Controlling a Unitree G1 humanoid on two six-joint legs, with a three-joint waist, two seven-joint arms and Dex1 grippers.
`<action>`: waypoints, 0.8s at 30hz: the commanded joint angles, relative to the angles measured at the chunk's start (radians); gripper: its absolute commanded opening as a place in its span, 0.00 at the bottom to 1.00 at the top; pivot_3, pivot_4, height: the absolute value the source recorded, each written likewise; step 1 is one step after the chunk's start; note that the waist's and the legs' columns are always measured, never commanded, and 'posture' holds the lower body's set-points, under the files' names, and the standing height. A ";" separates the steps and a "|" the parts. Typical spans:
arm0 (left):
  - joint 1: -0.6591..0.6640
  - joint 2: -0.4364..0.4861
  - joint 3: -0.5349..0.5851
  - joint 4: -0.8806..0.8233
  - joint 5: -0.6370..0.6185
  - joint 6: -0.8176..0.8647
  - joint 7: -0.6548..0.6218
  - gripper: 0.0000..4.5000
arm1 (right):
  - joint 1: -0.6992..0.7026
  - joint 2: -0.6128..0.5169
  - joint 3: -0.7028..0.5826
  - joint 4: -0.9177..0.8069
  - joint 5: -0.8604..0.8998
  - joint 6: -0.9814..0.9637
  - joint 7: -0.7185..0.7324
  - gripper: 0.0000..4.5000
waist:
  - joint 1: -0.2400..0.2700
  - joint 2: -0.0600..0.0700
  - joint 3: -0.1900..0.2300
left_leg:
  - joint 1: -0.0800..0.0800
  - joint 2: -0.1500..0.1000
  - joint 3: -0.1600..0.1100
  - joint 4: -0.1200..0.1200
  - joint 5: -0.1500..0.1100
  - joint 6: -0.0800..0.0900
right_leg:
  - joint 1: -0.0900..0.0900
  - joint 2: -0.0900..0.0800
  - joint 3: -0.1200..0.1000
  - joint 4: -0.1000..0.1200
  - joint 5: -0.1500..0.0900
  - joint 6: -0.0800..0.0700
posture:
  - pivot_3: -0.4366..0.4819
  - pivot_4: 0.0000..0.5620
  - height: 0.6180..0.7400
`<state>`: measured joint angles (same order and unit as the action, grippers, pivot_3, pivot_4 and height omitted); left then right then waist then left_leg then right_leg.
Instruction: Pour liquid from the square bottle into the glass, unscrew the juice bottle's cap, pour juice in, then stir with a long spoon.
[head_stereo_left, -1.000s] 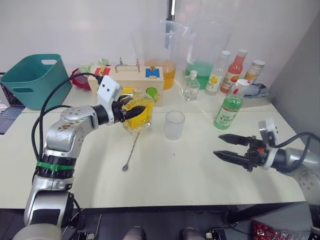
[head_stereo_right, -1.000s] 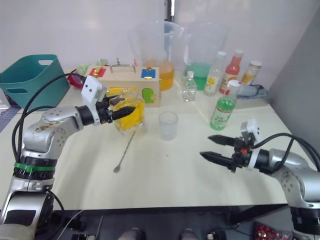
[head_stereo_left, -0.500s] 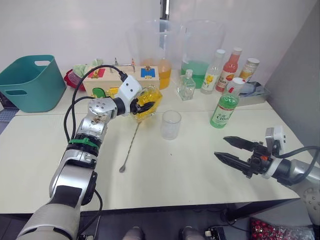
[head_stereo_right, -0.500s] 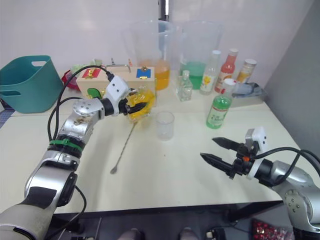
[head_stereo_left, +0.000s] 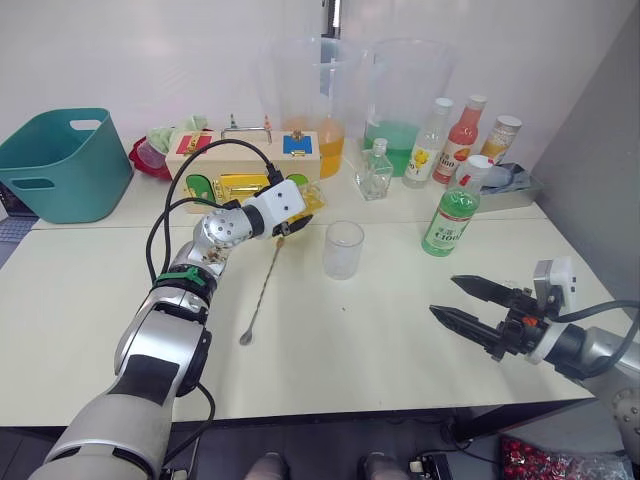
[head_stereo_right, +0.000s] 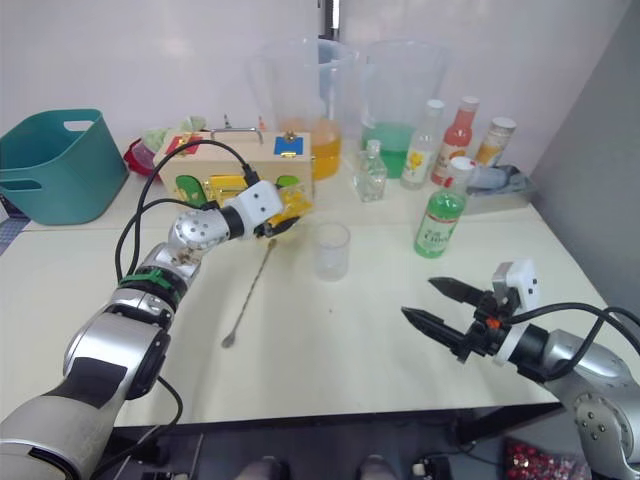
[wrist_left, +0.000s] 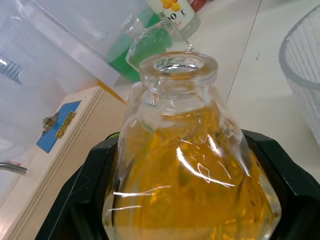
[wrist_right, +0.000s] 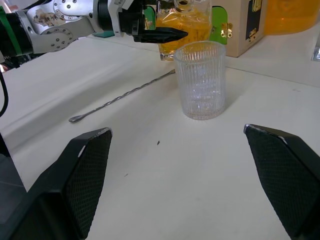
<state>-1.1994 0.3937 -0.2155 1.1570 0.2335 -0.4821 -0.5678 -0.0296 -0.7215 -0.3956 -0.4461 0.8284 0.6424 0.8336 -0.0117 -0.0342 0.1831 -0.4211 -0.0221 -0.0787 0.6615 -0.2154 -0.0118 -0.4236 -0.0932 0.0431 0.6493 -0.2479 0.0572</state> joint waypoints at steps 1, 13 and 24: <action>-0.086 -0.002 0.027 -0.032 -0.007 -0.065 0.045 0.62 | -0.003 0.003 -0.003 -0.034 0.007 -0.023 -0.007 1.00 | 0.000 0.000 0.000 | 0.000 0.000 0.000 0.000 0.000 0.000 | 0.000 0.000 0.000 0.000 0.000 0.000 | 0.48 0.27 1.00; -0.100 -0.026 -0.014 -0.018 0.072 -0.161 0.058 0.62 | 0.016 0.002 -0.004 -0.052 0.007 -0.024 -0.021 1.00 | 0.000 0.000 0.000 | -0.001 0.000 0.000 0.001 0.000 0.000 | 0.000 0.000 0.000 0.000 0.000 0.000 | 0.48 0.27 1.00; -0.120 0.000 -0.106 -0.010 0.253 -0.260 0.293 0.62 | 0.003 -0.003 0.002 -0.047 0.003 -0.027 -0.026 1.00 | 0.000 0.000 0.000 | -0.001 0.000 0.000 0.001 0.000 0.000 | 0.000 0.000 0.000 0.001 0.000 0.000 | 0.48 0.27 1.00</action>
<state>-1.2355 0.3735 -0.3386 1.1944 0.4854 -0.6941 -0.3598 -0.0186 -0.7191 -0.3837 -0.4674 0.8263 0.6409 0.8051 -0.0115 -0.0342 0.1831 -0.4220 -0.0226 -0.0789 0.6626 -0.2153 -0.0117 -0.4237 -0.0935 0.0429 0.6503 -0.2475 0.0577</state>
